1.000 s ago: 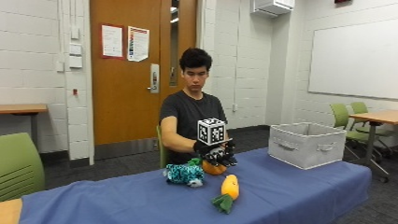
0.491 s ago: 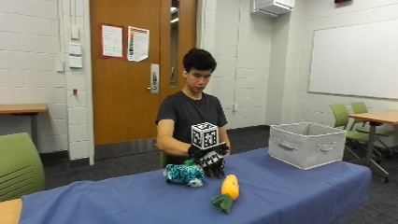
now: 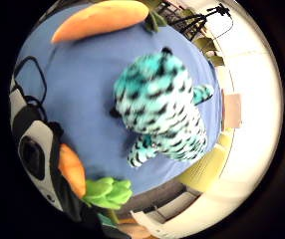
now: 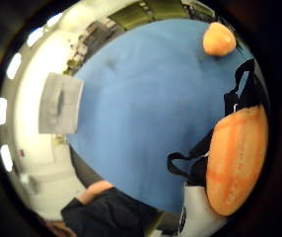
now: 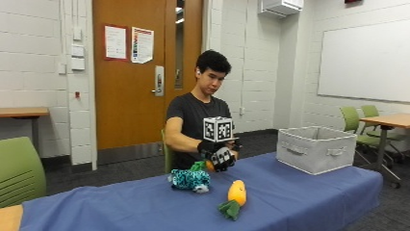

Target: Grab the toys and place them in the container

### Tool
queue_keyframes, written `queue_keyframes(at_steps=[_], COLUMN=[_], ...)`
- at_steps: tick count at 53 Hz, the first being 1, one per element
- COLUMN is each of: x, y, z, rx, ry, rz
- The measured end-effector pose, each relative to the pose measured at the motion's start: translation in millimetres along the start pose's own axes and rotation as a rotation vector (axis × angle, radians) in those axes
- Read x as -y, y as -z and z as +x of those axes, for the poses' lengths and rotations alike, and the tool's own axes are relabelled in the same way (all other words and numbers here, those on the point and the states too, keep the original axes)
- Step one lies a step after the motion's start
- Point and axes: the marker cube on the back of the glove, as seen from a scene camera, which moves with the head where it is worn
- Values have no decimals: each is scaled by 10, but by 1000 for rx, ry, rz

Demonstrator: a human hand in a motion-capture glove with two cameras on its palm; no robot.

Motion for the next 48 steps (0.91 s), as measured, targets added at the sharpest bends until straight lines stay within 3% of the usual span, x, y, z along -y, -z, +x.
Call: queue_keyframes(at_steps=[14, 24, 33, 41, 46, 48], x=[500, 751, 885, 804, 971, 1045], y=[1532, 2383, 2667, 2679, 2521, 2465], z=[-665, -1788, -2939, -4099, -4572, -4620], rx=[-13, -27, 12, 175, 44, 26], ry=[61, 188, 297, 606, 497, 523], rz=[195, 292, 287, 227, 243, 246])
